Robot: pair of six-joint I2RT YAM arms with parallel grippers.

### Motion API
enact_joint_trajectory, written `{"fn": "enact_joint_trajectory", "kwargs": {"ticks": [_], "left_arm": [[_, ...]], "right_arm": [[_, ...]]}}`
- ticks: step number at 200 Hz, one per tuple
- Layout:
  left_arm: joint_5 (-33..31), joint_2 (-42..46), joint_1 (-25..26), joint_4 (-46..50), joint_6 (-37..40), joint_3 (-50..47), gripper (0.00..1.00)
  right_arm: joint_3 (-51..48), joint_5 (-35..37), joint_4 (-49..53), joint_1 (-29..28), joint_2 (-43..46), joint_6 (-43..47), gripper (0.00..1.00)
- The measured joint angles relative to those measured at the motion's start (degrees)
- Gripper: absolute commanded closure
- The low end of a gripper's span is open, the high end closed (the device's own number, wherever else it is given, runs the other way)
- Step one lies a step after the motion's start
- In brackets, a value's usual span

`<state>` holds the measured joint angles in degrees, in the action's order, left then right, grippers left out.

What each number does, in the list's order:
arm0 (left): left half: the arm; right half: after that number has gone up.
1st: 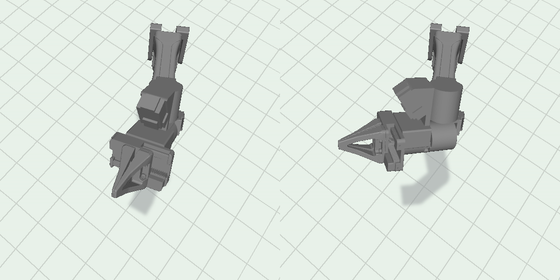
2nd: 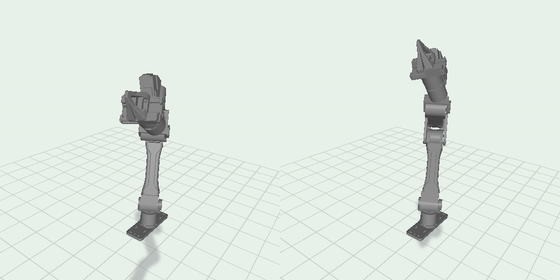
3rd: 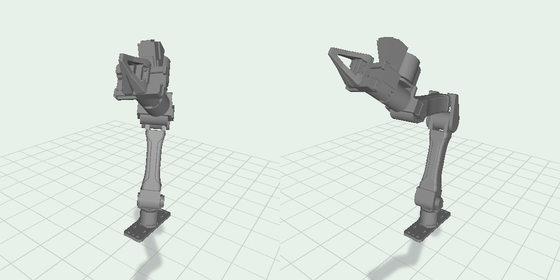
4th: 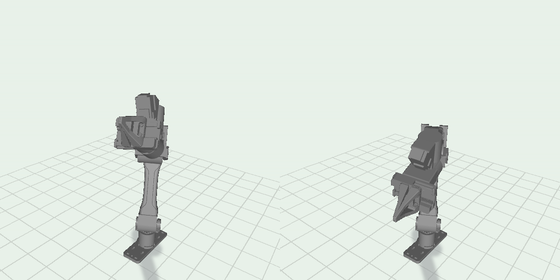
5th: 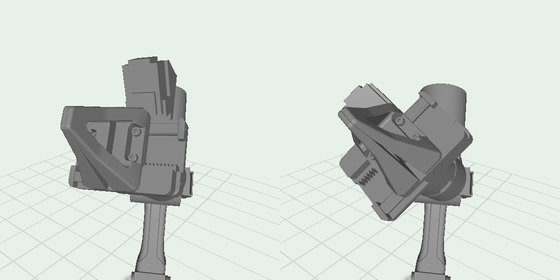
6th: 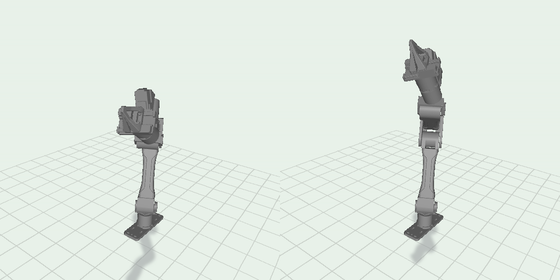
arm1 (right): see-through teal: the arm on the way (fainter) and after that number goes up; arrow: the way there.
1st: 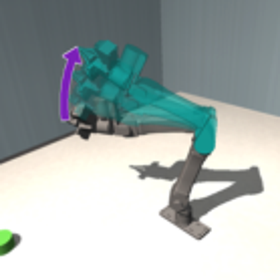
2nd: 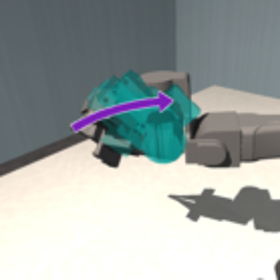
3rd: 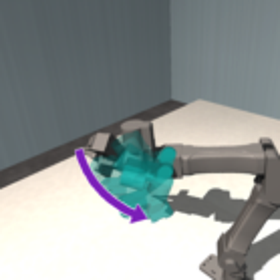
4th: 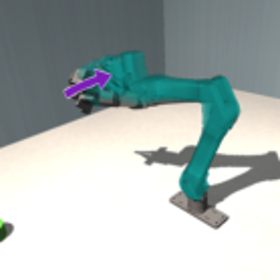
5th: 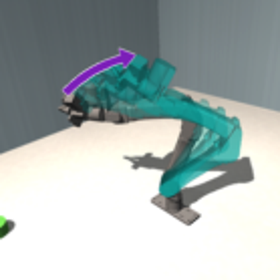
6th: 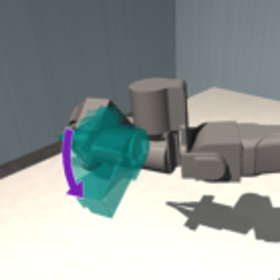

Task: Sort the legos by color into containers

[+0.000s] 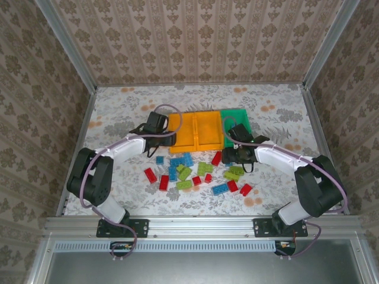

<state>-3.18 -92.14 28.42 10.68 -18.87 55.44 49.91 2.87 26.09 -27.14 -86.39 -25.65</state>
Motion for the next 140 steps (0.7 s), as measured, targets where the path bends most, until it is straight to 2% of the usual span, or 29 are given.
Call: {"fn": "enact_joint_trajectory", "kwargs": {"ticks": [33, 81, 120, 140], "left_arm": [[-0.8, 1.1, 0.1, -0.4, -0.1, -0.3, 0.32], [-1.3, 1.1, 0.1, -0.4, -0.1, -0.9, 0.31], [-1.4, 1.1, 0.1, -0.4, -0.1, -1.0, 0.31], [-1.4, 1.1, 0.1, -0.4, 0.0, -1.1, 0.3]], "right_arm": [[0.0, -0.8, -1.7, -0.7, -3.2, 0.2, 0.28], [1.2, -0.5, -1.9, -1.2, -8.1, 0.5, 0.39], [1.5, -0.2, -2.3, -1.2, -8.4, 0.3, 0.6], [1.5, -0.1, -2.5, -1.2, -7.8, 0.0, 0.68]]}}
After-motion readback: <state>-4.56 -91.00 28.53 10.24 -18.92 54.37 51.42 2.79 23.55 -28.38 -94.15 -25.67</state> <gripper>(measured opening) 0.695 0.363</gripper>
